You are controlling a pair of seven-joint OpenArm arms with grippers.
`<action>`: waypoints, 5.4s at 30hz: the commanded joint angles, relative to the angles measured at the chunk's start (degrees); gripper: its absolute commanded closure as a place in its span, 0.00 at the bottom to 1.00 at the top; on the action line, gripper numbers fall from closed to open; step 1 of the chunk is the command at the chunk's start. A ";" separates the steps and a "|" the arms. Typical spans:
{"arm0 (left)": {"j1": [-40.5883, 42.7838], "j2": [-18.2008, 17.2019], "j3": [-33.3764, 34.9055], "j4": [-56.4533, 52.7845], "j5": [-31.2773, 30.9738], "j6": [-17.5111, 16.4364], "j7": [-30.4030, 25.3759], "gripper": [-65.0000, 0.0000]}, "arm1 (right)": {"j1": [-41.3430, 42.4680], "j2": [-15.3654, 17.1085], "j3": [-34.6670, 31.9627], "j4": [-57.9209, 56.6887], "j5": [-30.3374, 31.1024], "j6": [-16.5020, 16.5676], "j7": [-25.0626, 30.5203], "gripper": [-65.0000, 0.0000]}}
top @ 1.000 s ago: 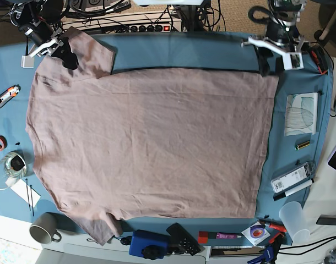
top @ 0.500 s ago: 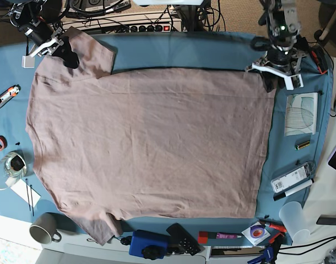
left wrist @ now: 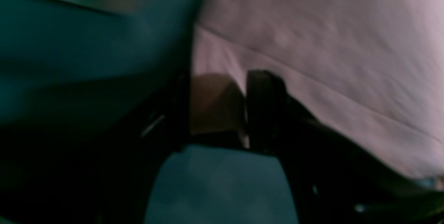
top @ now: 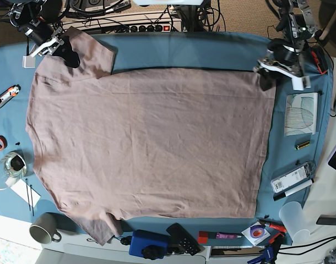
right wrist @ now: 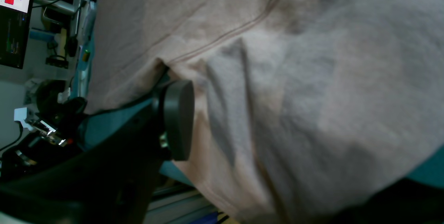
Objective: Fold the T-shirt properly
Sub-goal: 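Lift the shoulder edge with both grippers and fold it over the shirt body, then lay the folded edge down mid-shirt with both grippers and release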
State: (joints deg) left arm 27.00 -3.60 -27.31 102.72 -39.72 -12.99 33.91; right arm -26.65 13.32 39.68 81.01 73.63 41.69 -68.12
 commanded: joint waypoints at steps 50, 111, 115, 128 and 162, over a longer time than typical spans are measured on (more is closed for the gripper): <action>16.17 1.05 -6.73 14.05 -2.93 -4.68 1.25 1.00 | -14.36 0.92 18.12 19.50 2.64 -1.69 -9.05 1.00; -13.70 -6.86 5.49 -0.39 16.68 0.74 -4.37 1.00 | 26.21 6.54 -7.06 5.90 -42.51 -4.07 13.66 1.00; -17.25 -6.91 5.57 -4.42 15.69 -0.48 -4.39 1.00 | 30.62 6.56 -7.06 0.22 -43.28 -4.09 13.46 1.00; -27.63 -6.88 12.48 -12.52 20.70 -0.13 -4.39 1.00 | 36.22 6.54 -7.06 -5.77 -45.64 -3.98 14.82 1.00; -31.19 -6.91 12.87 -12.48 23.28 0.33 -5.40 0.75 | 40.74 6.84 -5.60 -2.23 -45.35 -4.02 16.61 0.74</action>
State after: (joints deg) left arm -2.70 -9.89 -14.22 89.12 -16.08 -12.91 29.98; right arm 12.78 18.81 33.82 77.58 27.03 37.47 -52.86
